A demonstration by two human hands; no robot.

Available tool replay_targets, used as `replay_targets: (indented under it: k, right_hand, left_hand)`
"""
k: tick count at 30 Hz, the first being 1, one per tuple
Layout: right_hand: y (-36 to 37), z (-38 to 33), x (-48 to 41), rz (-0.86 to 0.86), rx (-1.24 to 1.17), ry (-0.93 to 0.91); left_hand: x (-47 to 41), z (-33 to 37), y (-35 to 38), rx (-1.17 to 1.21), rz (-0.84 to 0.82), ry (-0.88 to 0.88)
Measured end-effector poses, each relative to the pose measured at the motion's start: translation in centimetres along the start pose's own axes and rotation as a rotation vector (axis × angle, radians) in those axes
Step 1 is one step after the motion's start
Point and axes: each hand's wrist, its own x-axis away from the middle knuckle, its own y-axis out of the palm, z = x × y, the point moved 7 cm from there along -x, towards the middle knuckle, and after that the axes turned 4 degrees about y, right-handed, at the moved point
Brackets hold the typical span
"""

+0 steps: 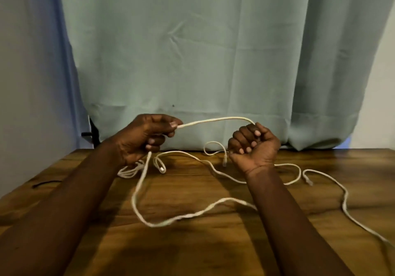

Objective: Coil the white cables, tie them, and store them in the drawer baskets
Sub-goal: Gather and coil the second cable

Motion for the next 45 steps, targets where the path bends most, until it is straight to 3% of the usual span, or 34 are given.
replay_targets:
  k: [3, 5, 8, 10, 12, 14, 16, 18, 23, 26, 28, 33, 35, 38, 45]
  right_hand:
    - [-1.2, -0.6, 0.1, 0.080, 0.014, -0.055]
    - [-1.5, -0.1, 0.0, 0.116, 0.049, -0.037]
    - [-1.3, 3.0, 0.0, 0.133, 0.170, 0.098]
    - [-0.8, 5.8, 0.4, 0.094, 0.246, 0.232]
    - [-0.1, 8.4, 0.7, 0.049, 0.302, 0.324]
    - [0.9, 9.2, 0.6, 0.025, 0.330, 0.320]
    - [1.8, 8.5, 0.2, 0.026, 0.436, 0.213]
    - [2.1, 7.3, 0.0, 0.056, 0.667, 0.051]
    - [2.1, 7.2, 0.9, 0.047, 1.437, -0.211]
    - [1.8, 8.3, 1.1, -0.036, 2.004, -0.226]
    - [1.7, 8.6, 1.3, -0.043, 2.093, -0.147]
    - [3.0, 9.7, 2.1, -0.118, 1.936, -0.037]
    - [3.1, 11.0, 2.0, -0.142, 1.694, 0.086]
    - [3.4, 13.1, 1.9, -0.142, 1.147, 0.375]
    - [2.6, 14.4, 2.8, -0.194, 0.678, 0.675]
  left_hand:
    - [0.0, 0.6, -1.7, -0.109, 0.103, 0.064]
    - [0.3, 1.1, -2.8, -0.411, 0.302, 0.230]
    - [2.2, 1.2, -2.8, -0.779, 0.609, 0.545]
    - [3.6, 0.5, -2.4, -0.955, 0.684, 0.659]
    - [4.1, -1.0, -1.7, -1.219, 0.613, 0.721]
    - [4.0, -3.4, 0.0, -1.440, 0.344, 0.752]
    - [4.3, -5.3, 2.0, -1.531, 0.047, 0.787]
    - [5.0, -5.4, 3.6, -1.500, -0.091, 0.854]
    - [6.5, -4.3, 6.3, -1.349, -0.200, 0.954]
    - [6.5, -3.0, 5.2, -1.298, -0.079, 0.999]
    - [5.8, -1.9, 2.9, -1.230, 0.058, 0.929]
    - [5.0, -0.3, -2.5, -0.943, 0.305, 0.708]
    - [5.1, 0.2, -3.1, -0.848, 0.349, 0.709]
    - [5.0, 0.5, -4.4, -0.741, 0.430, 0.672]
    - [4.5, -0.7, -5.1, -0.636, 0.440, 0.618]
